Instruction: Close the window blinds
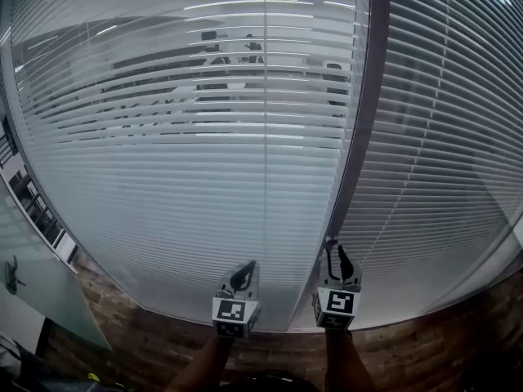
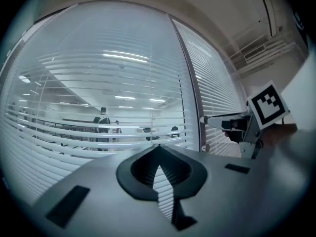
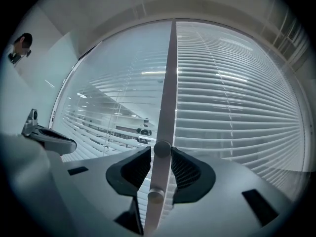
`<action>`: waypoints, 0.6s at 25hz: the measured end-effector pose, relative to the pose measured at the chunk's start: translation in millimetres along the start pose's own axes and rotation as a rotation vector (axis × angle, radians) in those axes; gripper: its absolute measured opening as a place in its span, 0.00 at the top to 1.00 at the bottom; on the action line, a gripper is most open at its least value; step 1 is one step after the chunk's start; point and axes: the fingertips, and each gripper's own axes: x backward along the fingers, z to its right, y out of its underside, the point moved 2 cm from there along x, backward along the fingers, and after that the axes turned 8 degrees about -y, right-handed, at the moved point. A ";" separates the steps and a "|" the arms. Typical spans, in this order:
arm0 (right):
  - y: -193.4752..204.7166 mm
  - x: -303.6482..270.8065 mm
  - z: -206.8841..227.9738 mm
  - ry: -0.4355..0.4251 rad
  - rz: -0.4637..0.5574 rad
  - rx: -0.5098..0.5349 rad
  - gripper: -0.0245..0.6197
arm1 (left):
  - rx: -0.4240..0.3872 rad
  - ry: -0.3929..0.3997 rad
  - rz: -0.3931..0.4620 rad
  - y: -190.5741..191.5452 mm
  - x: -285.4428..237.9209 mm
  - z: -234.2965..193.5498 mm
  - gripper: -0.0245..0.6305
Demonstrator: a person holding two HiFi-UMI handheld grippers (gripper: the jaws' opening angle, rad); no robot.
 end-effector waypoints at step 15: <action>8.3 -17.5 7.5 0.015 -0.022 -0.055 0.76 | -0.005 -0.025 -0.030 8.9 -6.3 -2.1 0.96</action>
